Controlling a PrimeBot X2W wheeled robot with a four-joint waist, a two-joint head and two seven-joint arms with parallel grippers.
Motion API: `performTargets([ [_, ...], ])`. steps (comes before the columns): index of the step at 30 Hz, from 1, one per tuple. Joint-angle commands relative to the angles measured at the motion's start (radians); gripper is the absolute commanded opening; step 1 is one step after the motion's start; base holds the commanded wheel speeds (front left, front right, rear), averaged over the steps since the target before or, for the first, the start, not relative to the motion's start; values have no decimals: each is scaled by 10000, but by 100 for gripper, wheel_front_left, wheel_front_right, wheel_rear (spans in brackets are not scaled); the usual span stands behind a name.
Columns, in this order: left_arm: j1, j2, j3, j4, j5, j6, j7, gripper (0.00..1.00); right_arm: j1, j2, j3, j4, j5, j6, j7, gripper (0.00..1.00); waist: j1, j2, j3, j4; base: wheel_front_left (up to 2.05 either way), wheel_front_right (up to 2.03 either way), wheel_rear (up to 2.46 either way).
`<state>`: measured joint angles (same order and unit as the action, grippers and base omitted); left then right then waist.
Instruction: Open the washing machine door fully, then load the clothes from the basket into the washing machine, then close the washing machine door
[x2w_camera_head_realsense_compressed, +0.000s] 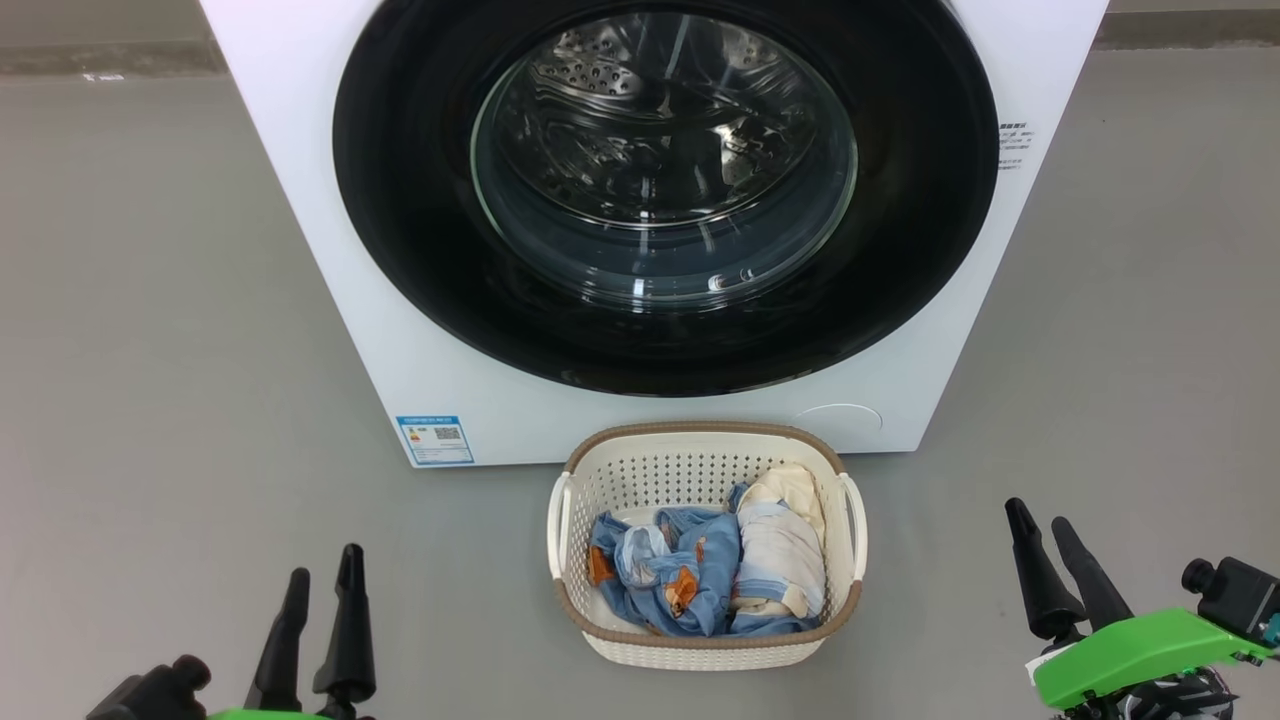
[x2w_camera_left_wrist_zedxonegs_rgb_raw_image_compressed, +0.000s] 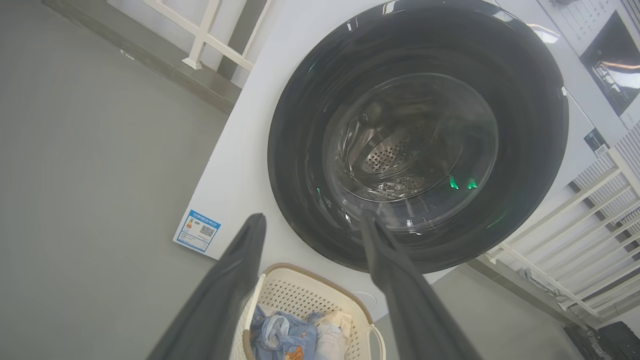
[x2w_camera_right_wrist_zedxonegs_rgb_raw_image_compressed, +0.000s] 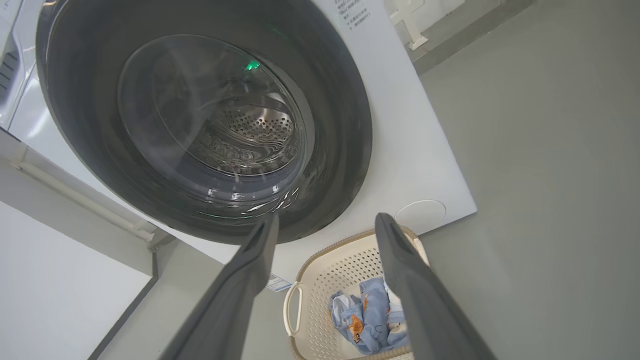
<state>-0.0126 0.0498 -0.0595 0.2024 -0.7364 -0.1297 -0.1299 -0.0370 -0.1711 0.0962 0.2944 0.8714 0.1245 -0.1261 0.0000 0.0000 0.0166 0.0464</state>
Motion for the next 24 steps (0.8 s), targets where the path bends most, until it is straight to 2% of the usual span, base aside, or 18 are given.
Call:
performTargets([
  [1,-173,164,151,-345,367,-7,-149,100,-407,-245,179,-301,-301,41,-158,100,0,0,1,11,0,0,0],
  [24,-122,245,-90,-489,2716,-8,-778,100,-329,-574,581,-507,-2314,52,-803,100,0,0,16,89,0,0,0],
])
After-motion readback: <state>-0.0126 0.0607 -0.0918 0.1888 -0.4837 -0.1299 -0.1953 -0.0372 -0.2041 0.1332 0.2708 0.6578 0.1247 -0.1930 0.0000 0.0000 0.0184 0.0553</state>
